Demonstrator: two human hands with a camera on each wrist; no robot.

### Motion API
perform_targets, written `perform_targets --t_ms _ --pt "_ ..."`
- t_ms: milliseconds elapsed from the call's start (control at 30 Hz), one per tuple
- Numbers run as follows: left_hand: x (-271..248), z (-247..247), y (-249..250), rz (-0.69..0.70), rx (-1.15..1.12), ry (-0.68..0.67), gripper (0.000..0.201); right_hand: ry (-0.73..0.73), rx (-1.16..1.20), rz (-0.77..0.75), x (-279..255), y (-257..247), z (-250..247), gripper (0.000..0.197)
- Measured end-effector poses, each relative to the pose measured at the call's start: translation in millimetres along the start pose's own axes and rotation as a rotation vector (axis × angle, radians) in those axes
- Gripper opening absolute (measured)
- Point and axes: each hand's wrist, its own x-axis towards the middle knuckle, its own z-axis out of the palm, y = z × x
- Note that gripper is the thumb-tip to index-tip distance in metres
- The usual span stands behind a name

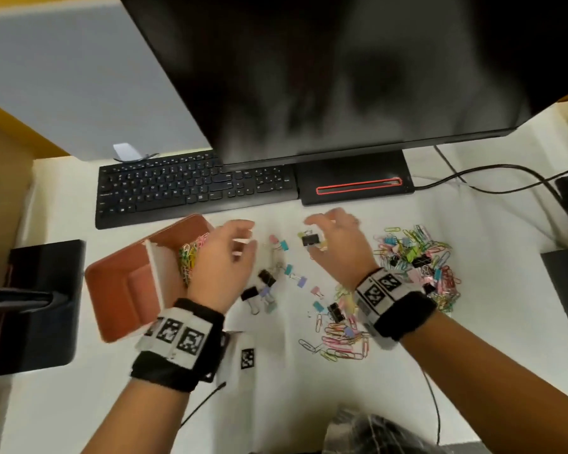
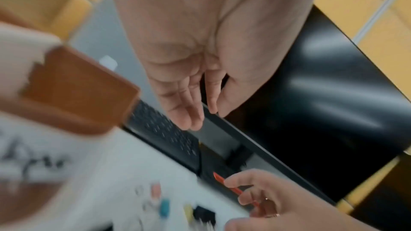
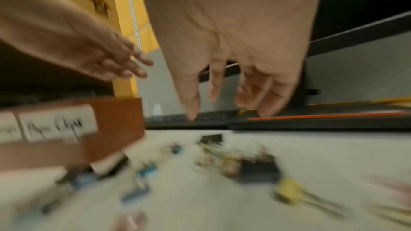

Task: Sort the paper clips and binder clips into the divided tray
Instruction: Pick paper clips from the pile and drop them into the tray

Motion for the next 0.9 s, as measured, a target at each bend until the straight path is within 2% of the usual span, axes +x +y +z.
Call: perform_targets --t_ms 67,100,167,233,300,433,567,667,767,833,900 --pt "6.3 40.6 5.5 0.006 0.039 -0.085 0.033 -0.115 -0.216 0.136 3.8 34.5 -0.5 0.056" --pt "10.2 60.4 6.4 -0.009 0.062 -0.122 0.037 -0.168 -0.243 0.162 5.1 44.1 0.3 0.061" --pt "17.6 93.2 7.0 -0.044 0.099 -0.179 0.046 -0.204 -0.180 0.164 7.4 53.4 4.4 0.062" --pt "24.2 115.9 4.7 -0.070 0.125 -0.209 0.054 -0.194 -0.060 0.139 9.1 58.2 8.9 0.054" --pt "31.0 129.8 1.1 -0.090 0.163 -0.225 0.050 -0.189 0.055 0.115 9.2 62.9 10.1 0.052" --pt "43.0 134.8 -2.3 -0.099 0.221 -0.170 0.018 -0.148 0.189 0.124 5.8 76.1 -1.0 0.054" --pt "46.3 119.6 -6.5 -0.113 0.178 -0.109 0.019 -0.071 0.131 0.111 6.6 91.8 -17.8 0.051" --pt "44.9 105.2 -10.6 -0.144 0.172 -0.071 0.021 -0.024 -0.042 0.091 7.3 96.4 -22.5 0.052" --pt "42.7 100.2 -15.9 -0.151 0.208 -0.106 0.025 0.036 -0.126 -0.037 11.2 87.6 -17.3 0.041" --pt "40.8 100.4 -18.2 -0.104 0.222 -0.092 0.026 -0.042 -0.092 -0.146 16.5 77.8 -8.8 0.030" --pt "40.9 102.0 -16.8 -0.017 0.237 -0.056 0.027 -0.149 -0.080 -0.194 22.8 71.4 2.5 0.026"
